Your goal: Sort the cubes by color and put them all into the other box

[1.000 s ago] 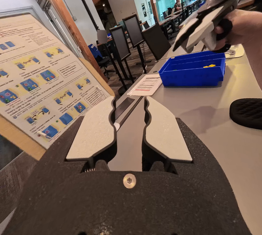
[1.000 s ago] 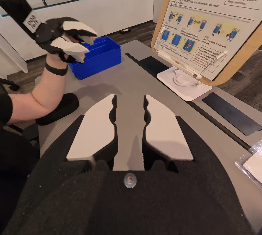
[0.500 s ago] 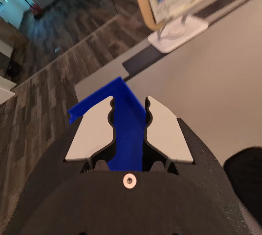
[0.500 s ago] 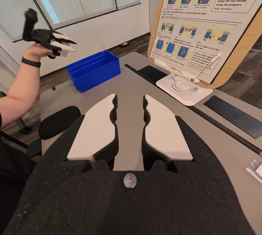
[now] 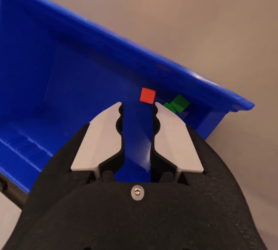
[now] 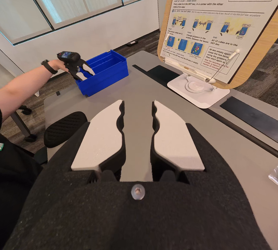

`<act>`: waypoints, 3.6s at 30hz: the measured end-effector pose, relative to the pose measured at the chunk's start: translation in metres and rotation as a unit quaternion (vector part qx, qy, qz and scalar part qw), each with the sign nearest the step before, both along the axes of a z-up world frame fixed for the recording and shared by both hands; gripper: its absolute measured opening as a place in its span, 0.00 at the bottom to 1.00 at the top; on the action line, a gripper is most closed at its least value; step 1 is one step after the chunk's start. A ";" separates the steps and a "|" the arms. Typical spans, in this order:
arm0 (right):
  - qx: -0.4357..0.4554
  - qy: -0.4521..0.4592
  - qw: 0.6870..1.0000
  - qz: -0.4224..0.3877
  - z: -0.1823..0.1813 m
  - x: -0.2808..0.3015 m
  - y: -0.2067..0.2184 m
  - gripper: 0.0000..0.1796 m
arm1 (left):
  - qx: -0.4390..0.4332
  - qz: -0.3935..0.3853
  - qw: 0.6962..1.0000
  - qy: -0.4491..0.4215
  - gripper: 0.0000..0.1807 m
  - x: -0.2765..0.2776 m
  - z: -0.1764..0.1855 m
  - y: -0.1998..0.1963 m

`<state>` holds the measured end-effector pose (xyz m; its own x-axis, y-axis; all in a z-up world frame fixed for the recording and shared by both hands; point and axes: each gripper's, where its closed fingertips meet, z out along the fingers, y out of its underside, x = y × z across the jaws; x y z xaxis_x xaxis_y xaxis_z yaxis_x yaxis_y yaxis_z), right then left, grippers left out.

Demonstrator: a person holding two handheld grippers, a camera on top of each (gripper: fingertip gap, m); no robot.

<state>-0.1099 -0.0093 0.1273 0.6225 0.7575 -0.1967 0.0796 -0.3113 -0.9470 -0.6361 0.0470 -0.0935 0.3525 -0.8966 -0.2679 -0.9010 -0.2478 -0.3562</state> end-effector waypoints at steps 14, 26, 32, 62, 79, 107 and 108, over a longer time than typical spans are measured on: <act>-0.023 -0.006 1.000 -0.002 -0.011 0.002 -0.001 0.19 | -0.076 -0.038 0.996 -0.006 0.21 0.007 -0.027 0.000; -0.033 -0.006 0.999 -0.005 -0.016 0.010 -0.001 0.19 | -0.069 -0.011 0.998 0.003 0.12 -0.008 -0.024 0.009; -0.018 0.029 0.999 0.005 -0.005 0.005 -0.003 0.18 | 0.121 0.010 0.984 -0.132 0.12 0.008 0.093 0.022; -0.191 0.263 0.868 0.375 0.016 -0.168 -0.090 0.15 | 0.263 -0.382 0.755 -0.464 0.12 0.385 0.234 -0.141; -0.136 0.209 0.913 0.322 0.018 -0.118 -0.071 0.12 | 0.253 -0.304 0.795 -0.460 0.19 0.374 0.228 -0.121; -0.513 -0.266 0.787 -0.217 -0.265 0.332 -0.039 0.13 | 0.186 -0.212 0.838 -0.468 0.11 0.389 0.193 -0.076; -0.520 -0.273 0.780 -0.217 -0.269 0.331 -0.041 0.13 | 0.188 -0.211 0.837 -0.469 0.11 0.388 0.194 -0.076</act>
